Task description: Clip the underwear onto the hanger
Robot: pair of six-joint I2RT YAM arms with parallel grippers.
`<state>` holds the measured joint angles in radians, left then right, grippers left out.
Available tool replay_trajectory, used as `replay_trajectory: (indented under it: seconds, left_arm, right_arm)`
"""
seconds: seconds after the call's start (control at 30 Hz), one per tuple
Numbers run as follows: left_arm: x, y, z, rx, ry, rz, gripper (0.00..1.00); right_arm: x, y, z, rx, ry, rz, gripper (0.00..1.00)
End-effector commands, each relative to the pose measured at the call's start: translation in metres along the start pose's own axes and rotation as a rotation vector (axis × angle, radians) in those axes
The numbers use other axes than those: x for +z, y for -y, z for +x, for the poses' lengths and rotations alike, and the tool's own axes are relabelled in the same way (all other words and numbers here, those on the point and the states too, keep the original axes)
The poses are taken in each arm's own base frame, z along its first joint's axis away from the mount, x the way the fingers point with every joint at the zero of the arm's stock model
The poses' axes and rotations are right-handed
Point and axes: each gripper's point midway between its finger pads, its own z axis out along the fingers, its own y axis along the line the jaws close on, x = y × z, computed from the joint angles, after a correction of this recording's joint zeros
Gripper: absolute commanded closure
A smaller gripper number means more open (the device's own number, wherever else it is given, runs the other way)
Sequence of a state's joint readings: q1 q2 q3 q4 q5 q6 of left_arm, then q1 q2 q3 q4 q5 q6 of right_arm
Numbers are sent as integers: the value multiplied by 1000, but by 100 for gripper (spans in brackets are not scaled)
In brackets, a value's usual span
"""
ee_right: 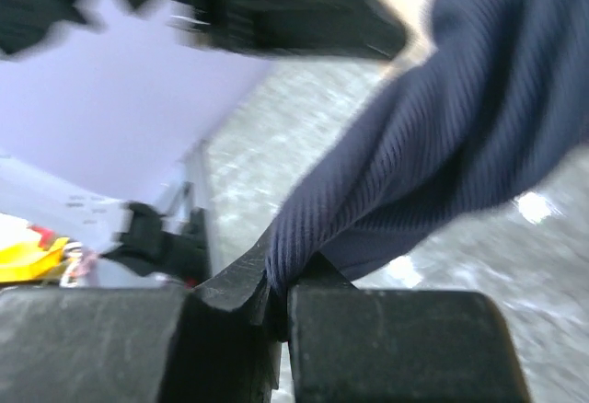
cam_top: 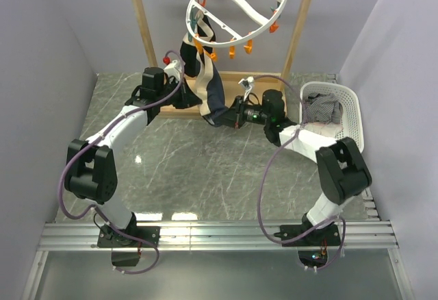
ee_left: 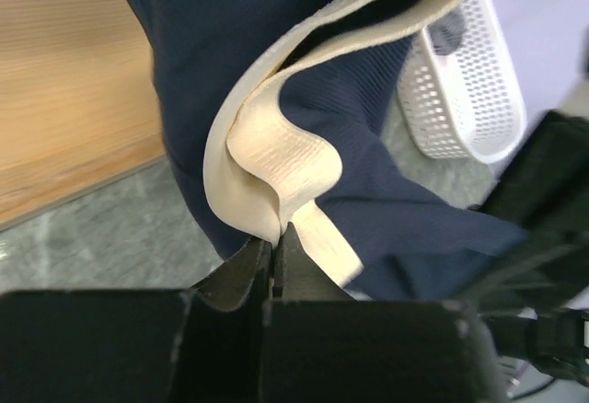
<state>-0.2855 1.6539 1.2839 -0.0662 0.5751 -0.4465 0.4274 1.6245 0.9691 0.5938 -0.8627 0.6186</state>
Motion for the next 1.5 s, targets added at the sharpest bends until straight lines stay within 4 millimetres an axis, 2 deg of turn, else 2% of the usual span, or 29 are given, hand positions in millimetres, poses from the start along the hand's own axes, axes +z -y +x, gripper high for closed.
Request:
replay_trajectory:
  seconds: [0.0, 0.1, 0.17, 0.2, 0.27, 0.4, 0.43, 0.47, 0.53, 0.67, 0.7, 0.73, 0.87, 1.07, 1.27, 1.4, 1.47]
  left_arm:
    - [-3, -10, -7, 47, 28, -51, 99]
    - [1, -16, -6, 63, 29, -66, 97]
    - [6, -21, -10, 77, 43, -73, 97]
    - [8, -22, -11, 78, 48, -75, 97]
    - [16, -27, -17, 84, 58, -84, 96]
    - [33, -40, -17, 78, 49, -101, 94]
    - [33, -37, -21, 87, 57, -95, 93]
    - [37, -40, -20, 83, 47, -97, 91]
    - [41, -44, -19, 87, 42, -101, 89]
    - [44, -47, -18, 97, 33, -101, 81]
    - [44, -46, -19, 99, 36, -98, 78]
    - [45, -46, -18, 101, 35, -95, 77]
    - [44, -40, -20, 104, 34, -68, 67]
    - [32, -30, -18, 110, 39, -49, 54]
    - [16, -32, -18, 107, 52, -84, 42]
    - [4, -30, -18, 106, 66, -84, 34]
    - [-4, -28, -20, 110, 79, -86, 33]
  right_arm:
    - [11, 41, 9, -63, -22, 90, 100]
    - [20, 66, 13, -69, -38, 139, 100]
    - [26, 76, 10, -68, -36, 152, 100]
    - [30, 89, 17, -52, -47, 176, 100]
    - [36, 103, 18, -40, -49, 194, 100]
    - [44, 123, 21, -6, -52, 231, 97]
    - [45, 126, 24, 0, -57, 236, 97]
    - [47, 132, 25, 3, -60, 243, 90]
    - [47, 141, 28, 9, -71, 268, 88]
    - [46, 154, 27, 14, -75, 304, 77]
    - [46, 156, 28, 11, -81, 309, 75]
    - [45, 158, 28, 15, -86, 318, 65]
    - [41, 160, 26, -11, -98, 349, 46]
    - [28, 152, 24, -49, -105, 365, 38]
    - [15, 142, 17, -82, -96, 383, 31]
    - [7, 138, 17, -91, -103, 400, 14]
    - [1, 138, 19, -90, -111, 412, 10]
